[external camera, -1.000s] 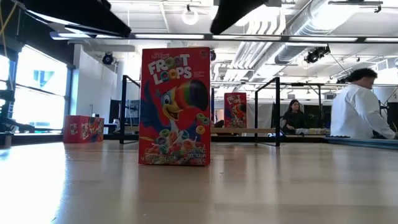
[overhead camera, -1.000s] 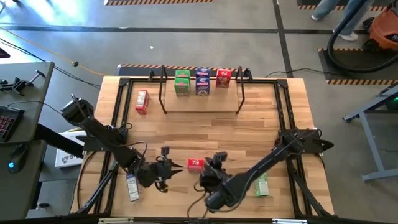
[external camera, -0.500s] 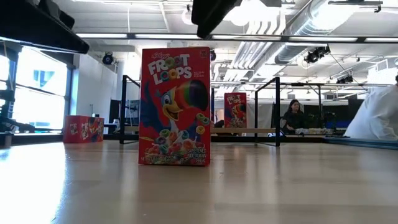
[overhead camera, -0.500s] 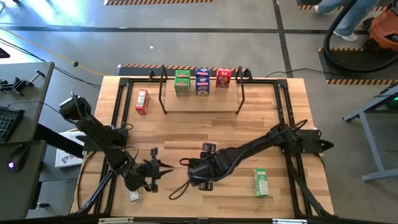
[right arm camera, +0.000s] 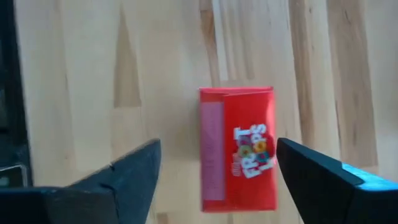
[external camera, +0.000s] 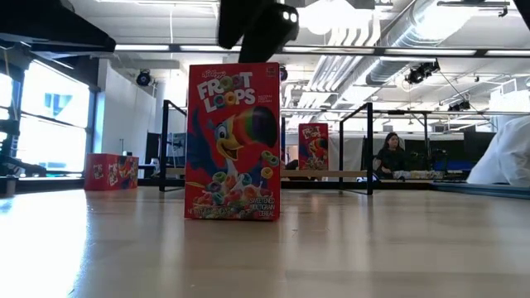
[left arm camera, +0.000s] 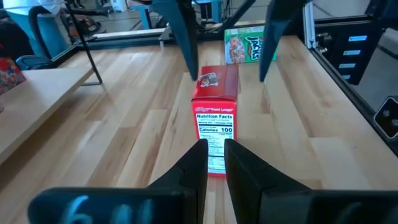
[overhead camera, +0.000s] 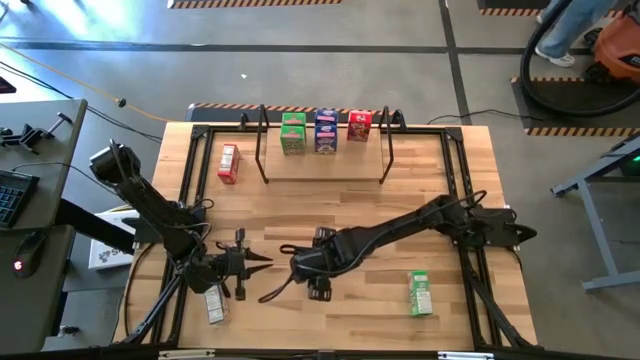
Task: Stack cereal on shelf
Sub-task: Put the bottom red cereal box on the shelf aligned with the red cereal box
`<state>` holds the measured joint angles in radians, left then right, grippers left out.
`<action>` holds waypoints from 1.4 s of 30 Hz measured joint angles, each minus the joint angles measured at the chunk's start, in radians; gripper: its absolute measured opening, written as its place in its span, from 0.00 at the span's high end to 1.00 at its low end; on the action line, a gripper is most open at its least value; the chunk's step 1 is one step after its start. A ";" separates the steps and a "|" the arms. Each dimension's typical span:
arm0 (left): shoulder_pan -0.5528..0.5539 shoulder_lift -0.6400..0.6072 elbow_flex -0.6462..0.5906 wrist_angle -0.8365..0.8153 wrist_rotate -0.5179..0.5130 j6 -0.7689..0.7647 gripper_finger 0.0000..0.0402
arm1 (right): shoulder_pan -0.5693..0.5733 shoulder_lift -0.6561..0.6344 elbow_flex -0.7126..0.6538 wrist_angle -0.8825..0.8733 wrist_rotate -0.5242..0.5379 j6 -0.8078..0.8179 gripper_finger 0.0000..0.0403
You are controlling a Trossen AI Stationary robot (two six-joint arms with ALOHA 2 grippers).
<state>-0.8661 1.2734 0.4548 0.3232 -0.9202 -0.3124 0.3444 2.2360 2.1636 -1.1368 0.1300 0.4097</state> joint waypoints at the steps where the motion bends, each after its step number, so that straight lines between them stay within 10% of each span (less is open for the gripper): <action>1: 0.000 0.000 0.000 -0.001 -0.001 0.001 0.89 | -0.004 0.002 0.000 -0.003 0.000 -0.002 0.25; 20: 0.008 0.001 0.000 -0.013 -0.012 0.006 0.89 | -0.034 0.044 0.000 -0.024 -0.013 -0.009 0.36; 35: 0.335 0.000 -0.300 0.682 0.481 0.183 0.89 | -0.040 0.036 0.110 -0.092 -0.014 -0.130 0.54; 42: 0.472 -0.001 -0.354 0.747 0.586 0.161 0.89 | -0.113 -0.041 0.160 -0.207 0.025 -0.256 0.54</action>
<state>-0.3937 1.2728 0.1013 1.0702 -0.3338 -0.1516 0.2317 2.1949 2.3236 -1.3436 0.1547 0.1537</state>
